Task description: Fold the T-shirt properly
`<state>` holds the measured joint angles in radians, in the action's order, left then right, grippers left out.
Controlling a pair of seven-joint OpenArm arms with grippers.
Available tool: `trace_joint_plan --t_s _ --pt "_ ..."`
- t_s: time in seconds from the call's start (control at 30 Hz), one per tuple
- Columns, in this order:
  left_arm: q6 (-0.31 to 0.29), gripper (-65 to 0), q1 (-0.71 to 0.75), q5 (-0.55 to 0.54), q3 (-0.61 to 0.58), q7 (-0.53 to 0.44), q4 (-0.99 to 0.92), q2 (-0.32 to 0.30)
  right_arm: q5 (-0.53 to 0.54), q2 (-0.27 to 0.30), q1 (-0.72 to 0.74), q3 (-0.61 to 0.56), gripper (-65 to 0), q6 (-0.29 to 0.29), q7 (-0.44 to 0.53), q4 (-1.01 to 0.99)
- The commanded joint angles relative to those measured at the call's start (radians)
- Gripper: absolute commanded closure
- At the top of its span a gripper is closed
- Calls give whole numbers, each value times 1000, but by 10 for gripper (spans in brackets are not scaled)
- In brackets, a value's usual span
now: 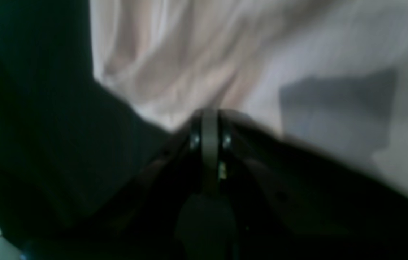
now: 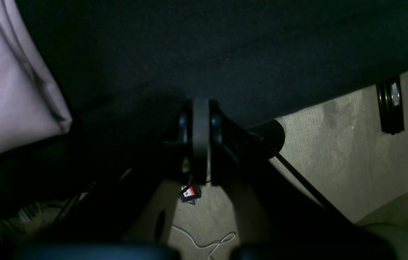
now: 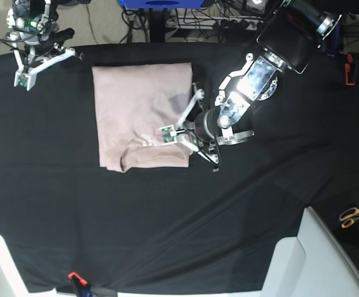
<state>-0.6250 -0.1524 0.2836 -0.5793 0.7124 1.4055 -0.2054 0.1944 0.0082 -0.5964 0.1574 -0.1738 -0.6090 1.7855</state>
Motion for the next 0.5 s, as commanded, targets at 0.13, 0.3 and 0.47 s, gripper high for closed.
trace_joint_plan --t_s 0.13,0.3,0.47 --pt "30 0 -69 -8 3 -14 -71 17 -6 6 -7 3 0 3 14 12" --pt "30 0 -120 -8 3 -38 -110 37 -6 6 -7 3 0 3 14 10" --pt "30 0 -158 1 5 -153 -220 73 -6 6 -13 3 0 3 14 10"
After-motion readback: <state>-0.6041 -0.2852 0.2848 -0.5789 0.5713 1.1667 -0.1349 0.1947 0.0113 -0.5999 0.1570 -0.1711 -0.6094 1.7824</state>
